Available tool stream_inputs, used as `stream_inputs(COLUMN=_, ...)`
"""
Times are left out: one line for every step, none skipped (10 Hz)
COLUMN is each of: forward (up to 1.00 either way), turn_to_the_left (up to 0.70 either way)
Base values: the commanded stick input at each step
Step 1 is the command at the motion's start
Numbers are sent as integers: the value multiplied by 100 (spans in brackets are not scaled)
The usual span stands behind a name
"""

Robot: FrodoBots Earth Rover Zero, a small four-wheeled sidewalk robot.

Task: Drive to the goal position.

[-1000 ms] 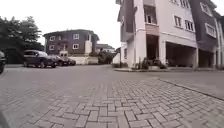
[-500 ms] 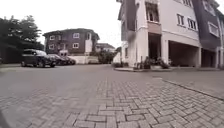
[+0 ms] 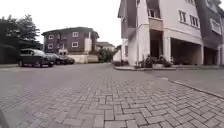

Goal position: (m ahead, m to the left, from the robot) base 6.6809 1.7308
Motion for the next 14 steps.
stream_inputs(forward=70, turn_to_the_left=0)
stream_inputs(forward=70, turn_to_the_left=0)
stream_inputs(forward=70, turn_to_the_left=0)
stream_inputs(forward=70, turn_to_the_left=0)
stream_inputs(forward=70, turn_to_the_left=0)
stream_inputs(forward=70, turn_to_the_left=0)
stream_inputs(forward=70, turn_to_the_left=0)
stream_inputs(forward=70, turn_to_the_left=0)
stream_inputs(forward=70, turn_to_the_left=0)
stream_inputs(forward=70, turn_to_the_left=0)
stream_inputs(forward=70, turn_to_the_left=0)
stream_inputs(forward=70, turn_to_the_left=0)
stream_inputs(forward=70, turn_to_the_left=0)
stream_inputs(forward=70, turn_to_the_left=0)
